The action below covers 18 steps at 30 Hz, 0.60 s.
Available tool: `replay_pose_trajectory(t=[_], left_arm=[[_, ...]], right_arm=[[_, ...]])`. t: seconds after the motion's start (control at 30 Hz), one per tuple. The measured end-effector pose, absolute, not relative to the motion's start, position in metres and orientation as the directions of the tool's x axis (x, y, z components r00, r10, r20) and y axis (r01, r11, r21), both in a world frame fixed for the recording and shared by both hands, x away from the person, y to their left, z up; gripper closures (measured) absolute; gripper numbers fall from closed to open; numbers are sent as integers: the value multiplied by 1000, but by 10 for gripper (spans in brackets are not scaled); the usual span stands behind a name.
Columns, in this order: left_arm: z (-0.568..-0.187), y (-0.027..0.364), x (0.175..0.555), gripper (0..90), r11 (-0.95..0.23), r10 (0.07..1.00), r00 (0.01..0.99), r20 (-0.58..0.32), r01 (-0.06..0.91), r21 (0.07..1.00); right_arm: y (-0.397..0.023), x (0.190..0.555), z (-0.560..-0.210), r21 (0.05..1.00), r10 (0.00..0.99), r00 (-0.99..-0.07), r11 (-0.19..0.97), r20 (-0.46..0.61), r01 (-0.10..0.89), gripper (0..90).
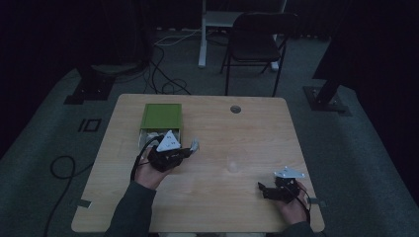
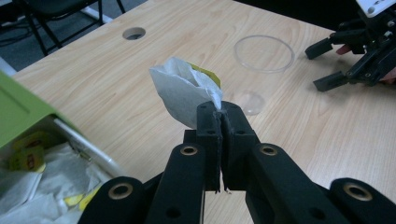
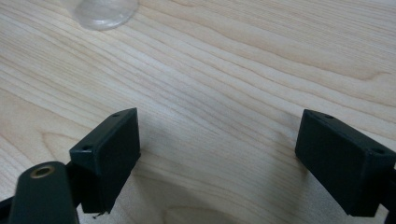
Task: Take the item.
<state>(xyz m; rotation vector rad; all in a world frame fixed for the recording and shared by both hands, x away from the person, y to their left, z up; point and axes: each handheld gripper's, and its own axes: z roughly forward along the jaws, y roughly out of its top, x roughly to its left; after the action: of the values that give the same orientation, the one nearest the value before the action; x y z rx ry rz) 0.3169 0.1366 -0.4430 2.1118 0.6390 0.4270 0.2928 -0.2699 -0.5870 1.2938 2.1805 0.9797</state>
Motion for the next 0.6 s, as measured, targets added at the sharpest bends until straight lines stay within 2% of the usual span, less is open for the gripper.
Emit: replay_pose_trajectory(t=[0.6], left_arm=[[-437, 110, 321, 884, -504, 536, 841, 75, 248, 828]], right_arm=[[-270, 292, -587, 748, 878, -478, 317, 0, 583, 137]])
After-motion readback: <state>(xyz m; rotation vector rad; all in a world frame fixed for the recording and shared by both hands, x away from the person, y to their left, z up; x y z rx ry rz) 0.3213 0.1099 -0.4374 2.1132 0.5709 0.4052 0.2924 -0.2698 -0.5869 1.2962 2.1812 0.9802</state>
